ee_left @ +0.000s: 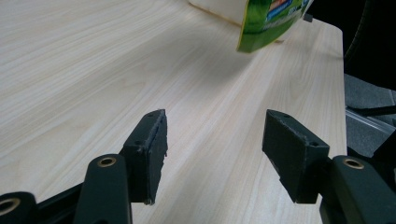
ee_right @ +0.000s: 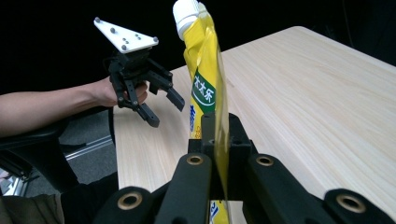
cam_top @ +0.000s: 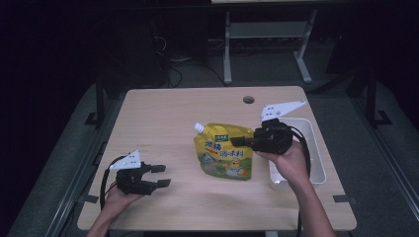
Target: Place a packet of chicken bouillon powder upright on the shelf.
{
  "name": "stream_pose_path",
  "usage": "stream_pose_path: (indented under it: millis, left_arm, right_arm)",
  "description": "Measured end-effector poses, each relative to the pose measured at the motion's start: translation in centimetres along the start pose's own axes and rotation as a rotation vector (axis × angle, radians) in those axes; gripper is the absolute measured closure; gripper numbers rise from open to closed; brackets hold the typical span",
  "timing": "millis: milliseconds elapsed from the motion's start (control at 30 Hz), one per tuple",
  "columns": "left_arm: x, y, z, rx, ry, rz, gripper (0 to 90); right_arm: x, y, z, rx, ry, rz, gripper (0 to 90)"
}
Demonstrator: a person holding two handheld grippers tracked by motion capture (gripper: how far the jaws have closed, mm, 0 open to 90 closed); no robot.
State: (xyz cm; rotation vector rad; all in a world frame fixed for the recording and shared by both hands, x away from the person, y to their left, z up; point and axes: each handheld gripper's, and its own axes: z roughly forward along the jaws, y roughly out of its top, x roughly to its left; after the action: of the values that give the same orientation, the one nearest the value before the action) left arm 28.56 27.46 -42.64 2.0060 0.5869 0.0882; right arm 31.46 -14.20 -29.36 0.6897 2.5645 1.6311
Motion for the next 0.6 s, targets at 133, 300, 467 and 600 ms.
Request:
stream_pose_path:
  millis: [133, 300, 467, 600]
  left_arm:
    - [0.1, -0.1, 0.0, 0.002, 0.002, -0.003, 38.5]
    - [0.1, -0.1, -0.1, 0.001, 0.004, -0.006, 37.9]
    - [0.2, -0.1, -0.1, -0.002, 0.003, -0.009, 37.4]
    - [0.2, -0.1, -0.1, -0.002, 0.003, -0.009, 36.9]
  right_arm:
    - [-0.2, 0.3, -1.1, -0.006, -0.021, -0.004, 89.6]
    - [-0.4, 0.6, -2.2, -0.018, -0.041, 0.002, 89.5]
    - [-0.6, 0.9, -3.3, -0.024, -0.060, 0.002, 89.6]
    - [-0.7, 0.9, -3.9, -0.024, -0.072, 0.003, 89.5]
